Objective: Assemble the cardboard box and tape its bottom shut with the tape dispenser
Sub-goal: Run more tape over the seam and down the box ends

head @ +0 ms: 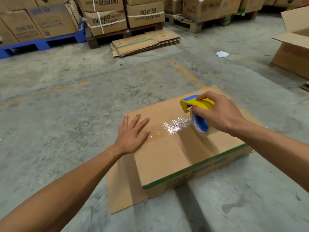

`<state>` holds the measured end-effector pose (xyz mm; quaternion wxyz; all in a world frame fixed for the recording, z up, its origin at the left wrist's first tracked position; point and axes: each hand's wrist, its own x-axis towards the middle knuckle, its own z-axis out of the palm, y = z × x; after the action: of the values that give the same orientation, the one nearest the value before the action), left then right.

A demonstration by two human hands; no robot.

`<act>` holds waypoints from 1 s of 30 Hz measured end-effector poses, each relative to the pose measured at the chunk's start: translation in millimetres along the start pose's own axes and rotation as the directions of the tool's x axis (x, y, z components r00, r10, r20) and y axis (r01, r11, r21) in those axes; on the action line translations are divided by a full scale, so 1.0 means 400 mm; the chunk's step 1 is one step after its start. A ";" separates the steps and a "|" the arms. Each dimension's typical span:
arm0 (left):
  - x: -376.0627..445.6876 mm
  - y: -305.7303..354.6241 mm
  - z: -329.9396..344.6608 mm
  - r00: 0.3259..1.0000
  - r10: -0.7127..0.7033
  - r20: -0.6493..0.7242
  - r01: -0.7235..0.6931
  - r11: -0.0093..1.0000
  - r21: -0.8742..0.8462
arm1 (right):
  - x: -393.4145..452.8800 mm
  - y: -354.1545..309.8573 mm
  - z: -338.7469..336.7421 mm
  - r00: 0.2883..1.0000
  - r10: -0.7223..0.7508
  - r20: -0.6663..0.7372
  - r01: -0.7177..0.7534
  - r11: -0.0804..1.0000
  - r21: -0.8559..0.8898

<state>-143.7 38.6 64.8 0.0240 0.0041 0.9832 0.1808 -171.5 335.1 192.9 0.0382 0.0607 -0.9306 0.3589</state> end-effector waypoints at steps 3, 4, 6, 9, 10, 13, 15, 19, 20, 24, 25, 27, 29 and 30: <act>0.008 0.075 0.028 1.000 -0.019 0.003 0.019 0.999 -0.028 | -0.006 -0.016 -0.003 1.000 -0.010 0.006 0.010 1.000 0.021; 0.011 0.107 0.038 1.000 -0.021 0.009 0.022 0.999 -0.031 | -0.008 -0.019 -0.008 1.000 -0.010 0.005 0.010 1.000 0.029; 0.012 0.179 0.061 1.000 -0.008 0.024 0.009 0.999 -0.032 | -0.011 -0.018 -0.020 1.000 -0.009 0.007 0.009 0.999 0.049; -0.001 0.295 0.097 0.996 0.020 0.090 -0.015 0.999 -0.052 | -0.019 -0.013 -0.041 0.999 -0.014 0.032 0.013 0.999 0.051; -0.010 0.331 0.105 0.991 0.035 0.130 -0.029 0.999 -0.045 | -0.023 -0.009 -0.048 0.999 -0.020 0.038 0.019 0.999 0.042; -0.007 0.386 0.093 0.971 0.141 0.194 -0.157 0.985 0.067 | -0.038 0.014 -0.071 0.998 -0.033 0.049 0.032 0.999 0.013; 0.035 0.371 0.055 0.976 0.207 0.069 -0.211 0.976 0.047 | -0.049 0.034 -0.080 0.998 -0.040 0.057 0.041 0.999 -0.009; 0.120 0.348 -0.054 0.995 -0.018 0.101 0.077 0.786 -0.613 | -0.075 0.075 -0.097 0.997 -0.051 0.061 0.052 0.999 -0.016; 0.133 0.354 -0.077 0.972 -0.040 0.231 0.193 0.697 -0.691 | -0.081 0.081 -0.099 0.996 -0.062 0.064 0.063 0.998 -0.006; 0.164 0.377 -0.132 0.800 0.013 0.600 0.486 0.571 -0.661 | -0.100 0.086 -0.097 0.987 -0.131 0.097 0.129 0.991 0.028; 0.173 0.374 -0.131 0.781 0.024 0.624 0.511 0.548 -0.662 | -0.103 0.086 -0.095 0.984 -0.147 0.105 0.145 0.989 0.028; 0.178 0.363 -0.130 0.763 0.047 0.644 0.539 0.503 -0.675 | -0.108 0.085 -0.092 0.979 -0.167 0.113 0.165 0.986 0.027; 0.178 0.349 -0.131 0.751 0.082 0.655 0.553 0.462 -0.693 | -0.111 0.085 -0.091 0.977 -0.179 0.113 0.176 0.984 0.034; 0.177 0.343 -0.131 0.742 0.093 0.664 0.566 0.444 -0.695 | -0.113 0.085 -0.091 0.976 -0.184 0.112 0.181 0.983 0.043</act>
<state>-216.9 149.6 159.4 0.3687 -0.0979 0.6729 0.6337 -130.6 388.6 192.2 0.0162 0.1671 -0.9159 0.3647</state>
